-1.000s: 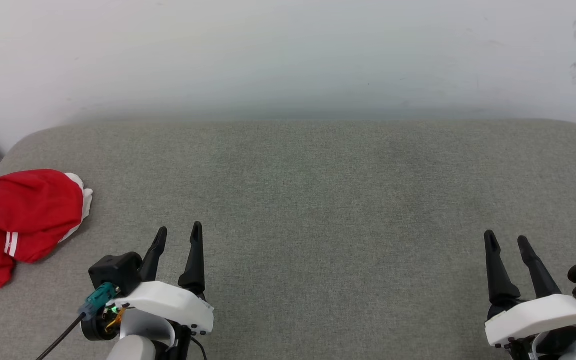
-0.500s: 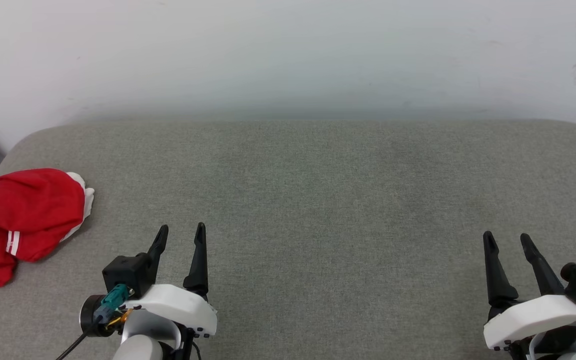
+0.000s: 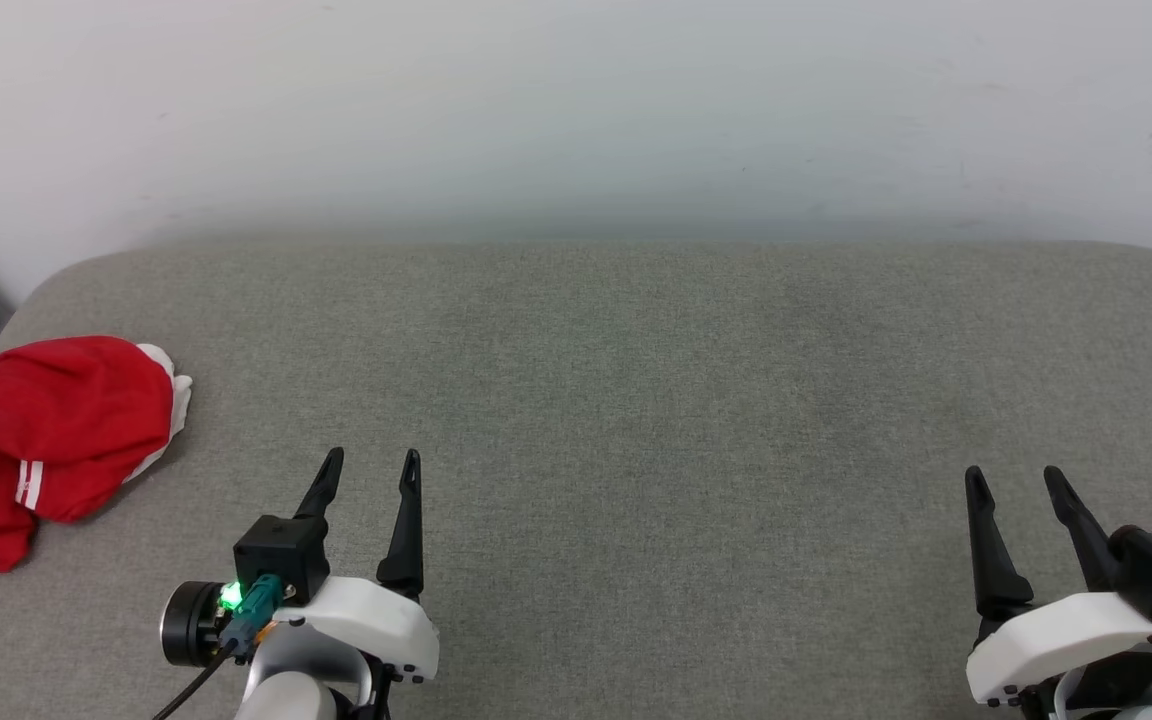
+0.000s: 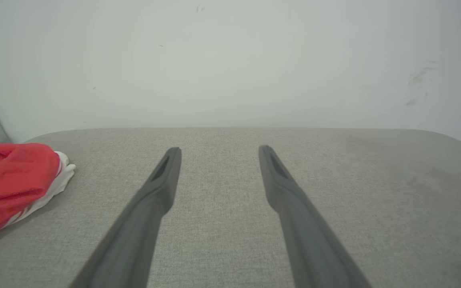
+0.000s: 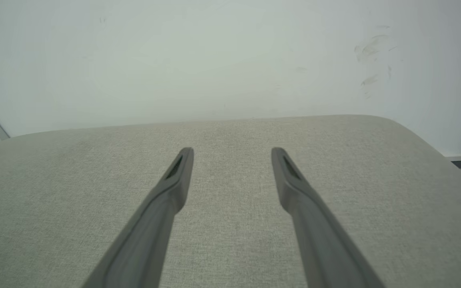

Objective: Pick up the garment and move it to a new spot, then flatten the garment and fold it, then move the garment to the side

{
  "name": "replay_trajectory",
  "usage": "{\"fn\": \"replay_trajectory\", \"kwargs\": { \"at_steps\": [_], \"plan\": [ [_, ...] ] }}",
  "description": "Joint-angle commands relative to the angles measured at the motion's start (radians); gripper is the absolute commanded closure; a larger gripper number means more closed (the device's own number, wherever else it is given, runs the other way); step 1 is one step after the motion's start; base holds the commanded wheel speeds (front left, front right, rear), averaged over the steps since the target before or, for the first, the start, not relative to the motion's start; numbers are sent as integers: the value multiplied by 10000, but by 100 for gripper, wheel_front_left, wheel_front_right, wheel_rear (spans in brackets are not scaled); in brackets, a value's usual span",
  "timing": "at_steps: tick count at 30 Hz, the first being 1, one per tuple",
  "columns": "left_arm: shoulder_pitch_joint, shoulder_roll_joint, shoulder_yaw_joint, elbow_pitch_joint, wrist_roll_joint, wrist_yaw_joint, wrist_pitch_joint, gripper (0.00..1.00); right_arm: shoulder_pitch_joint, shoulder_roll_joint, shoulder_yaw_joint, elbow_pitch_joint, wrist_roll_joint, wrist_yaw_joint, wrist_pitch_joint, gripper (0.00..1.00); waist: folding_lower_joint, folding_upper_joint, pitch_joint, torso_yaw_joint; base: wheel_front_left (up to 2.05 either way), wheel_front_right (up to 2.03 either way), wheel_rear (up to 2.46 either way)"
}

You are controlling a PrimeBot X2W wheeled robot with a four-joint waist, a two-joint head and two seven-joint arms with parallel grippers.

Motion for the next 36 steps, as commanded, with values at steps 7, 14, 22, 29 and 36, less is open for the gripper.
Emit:
{"fn": "replay_trajectory", "kwargs": {
  "at_steps": [7,14,22,29,36],
  "plan": [
    [-162,-78,20,169,652,-50,-211,0,119,29,-45,-112,-576,11,-163,0,-1,0,-12,-5,0,0,0],
    [-170,-166,96,333,1021,-119,-318,0,89,30,-71,-91,-845,11,-280,0,-1,0,-11,0,0,0,0],
    [-173,-239,188,520,1573,-164,-467,0,79,33,-51,-9,-1161,11,-454,0,-1,0,-12,16,0,0,0],
    [-190,-311,308,659,1703,-271,-511,0,48,34,-62,60,-1232,11,-553,0,-1,0,-5,77,0,0,0],
    [-197,-386,419,723,1741,-408,-511,0,-20,34,-64,128,-1153,11,-599,0,-1,0,0,201,0,0,0]
  ]
}}
